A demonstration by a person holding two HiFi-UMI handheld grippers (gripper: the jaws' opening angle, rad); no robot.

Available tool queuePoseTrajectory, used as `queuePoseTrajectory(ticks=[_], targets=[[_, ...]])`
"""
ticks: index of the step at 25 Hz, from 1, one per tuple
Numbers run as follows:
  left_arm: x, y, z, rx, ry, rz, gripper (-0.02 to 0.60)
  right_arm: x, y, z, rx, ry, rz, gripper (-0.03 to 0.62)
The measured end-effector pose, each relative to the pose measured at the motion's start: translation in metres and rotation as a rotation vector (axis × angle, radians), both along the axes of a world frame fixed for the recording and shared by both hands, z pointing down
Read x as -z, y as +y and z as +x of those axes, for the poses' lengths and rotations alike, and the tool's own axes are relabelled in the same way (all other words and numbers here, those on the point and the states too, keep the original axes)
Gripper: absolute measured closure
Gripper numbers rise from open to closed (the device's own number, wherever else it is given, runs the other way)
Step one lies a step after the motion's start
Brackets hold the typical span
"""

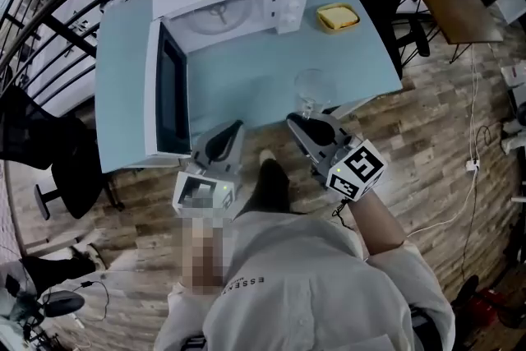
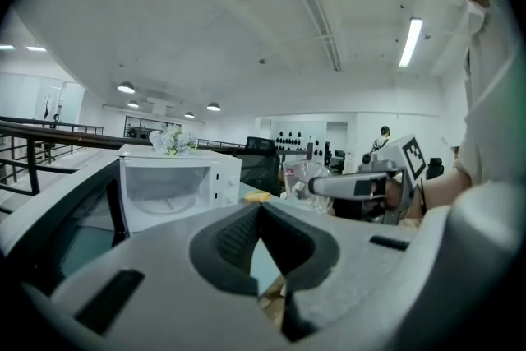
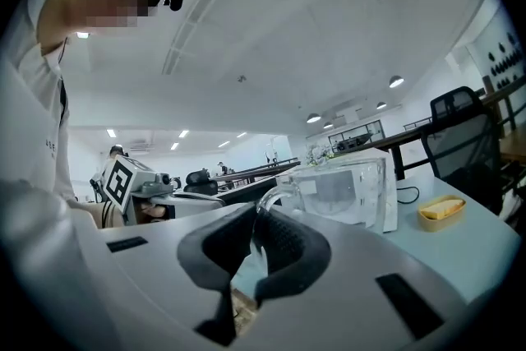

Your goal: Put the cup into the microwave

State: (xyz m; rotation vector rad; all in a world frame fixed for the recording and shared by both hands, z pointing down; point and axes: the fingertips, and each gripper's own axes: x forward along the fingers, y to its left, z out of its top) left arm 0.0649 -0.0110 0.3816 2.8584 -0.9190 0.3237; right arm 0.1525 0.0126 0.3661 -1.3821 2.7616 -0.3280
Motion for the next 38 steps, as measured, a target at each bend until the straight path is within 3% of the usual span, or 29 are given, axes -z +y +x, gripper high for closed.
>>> queuePoseTrajectory(ticks=[6, 15, 23, 30, 38], targets=[[-0.001, -0.081, 0.006, 0.051, 0.051, 0.009, 0.581, -0.006, -0.082, -0.006, 0.105, 0.019, -0.005, 0.569], [-0.015, -0.167, 0.004, 0.102, 0.043, -0.001, 0.581, -0.03, -0.184, -0.02, 0.212, 0.031, -0.036, 0.569], [-0.021, -0.199, 0.0, 0.152, 0.045, -0.033, 0.581, -0.06, -0.243, -0.034, 0.277, 0.035, -0.07, 0.569], [-0.025, -0.225, -0.004, 0.194, 0.041, -0.016, 0.581, -0.078, -0.291, -0.051, 0.35, 0.019, -0.071, 0.569], [-0.055, -0.246, -0.007, 0.25, 0.048, -0.066, 0.581, -0.105, -0.336, -0.065, 0.406, 0.015, -0.07, 0.569]])
